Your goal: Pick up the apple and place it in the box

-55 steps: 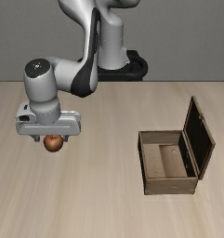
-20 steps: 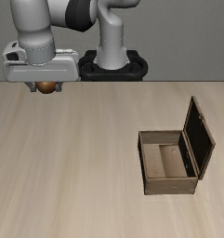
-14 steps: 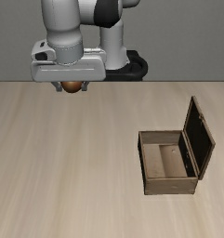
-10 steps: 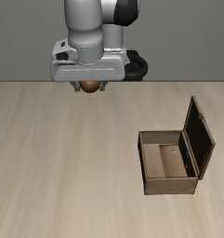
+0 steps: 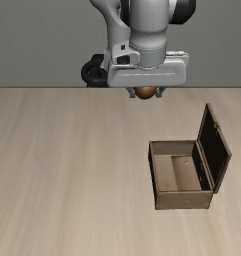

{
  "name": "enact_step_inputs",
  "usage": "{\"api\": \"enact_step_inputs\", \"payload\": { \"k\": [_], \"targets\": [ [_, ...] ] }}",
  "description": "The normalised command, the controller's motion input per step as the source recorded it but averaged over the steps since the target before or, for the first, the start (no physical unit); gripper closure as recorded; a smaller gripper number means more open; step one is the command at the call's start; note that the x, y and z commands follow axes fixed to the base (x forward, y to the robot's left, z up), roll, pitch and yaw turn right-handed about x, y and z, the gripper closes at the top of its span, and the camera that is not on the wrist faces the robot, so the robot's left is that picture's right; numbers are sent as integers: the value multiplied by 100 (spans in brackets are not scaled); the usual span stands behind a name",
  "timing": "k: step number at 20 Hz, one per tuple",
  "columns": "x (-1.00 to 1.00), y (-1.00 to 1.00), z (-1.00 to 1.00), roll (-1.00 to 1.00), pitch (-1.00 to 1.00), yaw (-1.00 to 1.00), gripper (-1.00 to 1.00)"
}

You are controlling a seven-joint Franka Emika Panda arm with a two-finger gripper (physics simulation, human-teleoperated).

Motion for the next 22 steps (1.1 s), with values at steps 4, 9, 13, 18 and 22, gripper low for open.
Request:
{"api": "enact_step_inputs", "payload": {
  "k": [4,9,13,18,22],
  "targets": [
    [0,100,0,0,0,0,100],
    [80,20,0,0,0,0,100],
    [75,25,0,0,0,0,100],
    [0,20,0,0,0,0,-100],
    [0,0,0,0,0,0,-100]
  ]
}}
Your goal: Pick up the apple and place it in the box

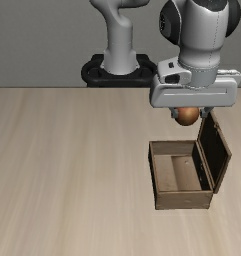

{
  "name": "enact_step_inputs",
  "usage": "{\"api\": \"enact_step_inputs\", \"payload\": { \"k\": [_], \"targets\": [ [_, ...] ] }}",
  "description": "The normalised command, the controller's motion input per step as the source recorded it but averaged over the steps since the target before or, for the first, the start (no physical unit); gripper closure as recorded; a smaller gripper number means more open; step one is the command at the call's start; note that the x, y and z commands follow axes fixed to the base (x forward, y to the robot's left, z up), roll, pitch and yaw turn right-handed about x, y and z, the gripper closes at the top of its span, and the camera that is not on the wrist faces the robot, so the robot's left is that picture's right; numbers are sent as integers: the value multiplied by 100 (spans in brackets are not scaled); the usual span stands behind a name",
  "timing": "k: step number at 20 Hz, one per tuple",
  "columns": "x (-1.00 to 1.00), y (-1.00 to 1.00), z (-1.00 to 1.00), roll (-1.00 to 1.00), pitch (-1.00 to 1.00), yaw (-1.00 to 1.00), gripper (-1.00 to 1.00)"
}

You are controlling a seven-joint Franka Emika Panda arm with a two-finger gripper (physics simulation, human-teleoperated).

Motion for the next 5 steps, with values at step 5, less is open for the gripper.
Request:
{"api": "enact_step_inputs", "payload": {
  "k": [5],
  "targets": [
    [0,0,0,0,0,0,-100]
  ]
}}
